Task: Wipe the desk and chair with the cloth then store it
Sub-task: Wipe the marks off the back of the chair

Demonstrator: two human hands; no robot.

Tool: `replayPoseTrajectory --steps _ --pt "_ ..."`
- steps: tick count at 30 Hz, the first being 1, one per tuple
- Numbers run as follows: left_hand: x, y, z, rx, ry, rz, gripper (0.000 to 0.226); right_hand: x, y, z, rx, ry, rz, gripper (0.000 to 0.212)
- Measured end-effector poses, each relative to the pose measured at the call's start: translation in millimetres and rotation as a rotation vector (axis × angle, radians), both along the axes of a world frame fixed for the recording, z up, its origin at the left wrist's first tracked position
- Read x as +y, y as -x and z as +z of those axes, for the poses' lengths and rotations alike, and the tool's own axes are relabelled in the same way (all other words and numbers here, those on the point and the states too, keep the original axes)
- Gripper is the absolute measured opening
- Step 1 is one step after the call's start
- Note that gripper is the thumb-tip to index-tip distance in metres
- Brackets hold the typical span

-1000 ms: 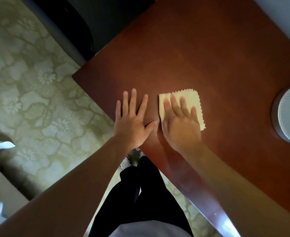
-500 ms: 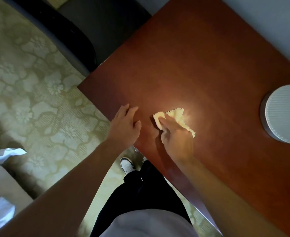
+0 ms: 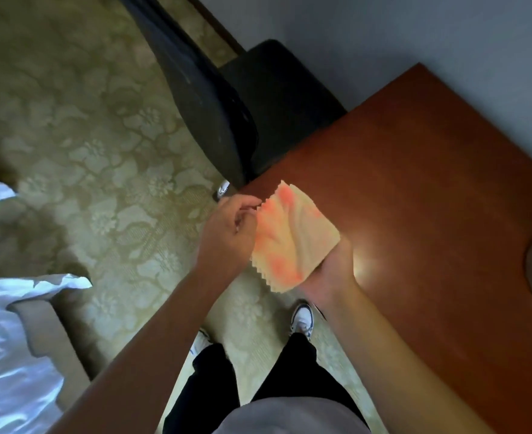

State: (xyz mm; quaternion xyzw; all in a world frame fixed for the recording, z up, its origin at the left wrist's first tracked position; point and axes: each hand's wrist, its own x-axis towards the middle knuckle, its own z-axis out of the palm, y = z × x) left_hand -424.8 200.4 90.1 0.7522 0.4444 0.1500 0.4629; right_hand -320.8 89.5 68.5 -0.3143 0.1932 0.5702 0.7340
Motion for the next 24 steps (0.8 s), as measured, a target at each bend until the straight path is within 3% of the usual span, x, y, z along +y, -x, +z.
replayPoseTrajectory --steps 4,7,11,13,21,24 --pt "50.1 68.2 6.3 -0.063 0.117 0.11 0.018 53.0 48.8 16.2 0.013 0.019 -0.005 0.051" --pt "93.6 126.0 14.1 -0.08 0.12 0.124 0.019 92.8 87.5 31.5 -0.033 -0.055 -0.046 0.045" --pt "163.4 192.9 32.3 -0.092 0.102 0.132 0.018 150.1 137.0 53.5 -0.11 -0.053 -0.069 0.064" --pt "196.5 212.7 44.0 -0.098 0.086 0.117 0.019 174.6 155.5 65.9 -0.123 -0.082 -0.067 0.057" --pt "317.2 198.7 58.9 -0.099 0.005 -0.017 0.019 269.6 162.8 63.2 -0.115 -0.04 -0.216 0.039" --pt "372.5 179.8 47.7 -0.072 -0.007 -0.087 0.018 316.2 153.2 48.0 -0.065 -0.044 -0.293 0.06"
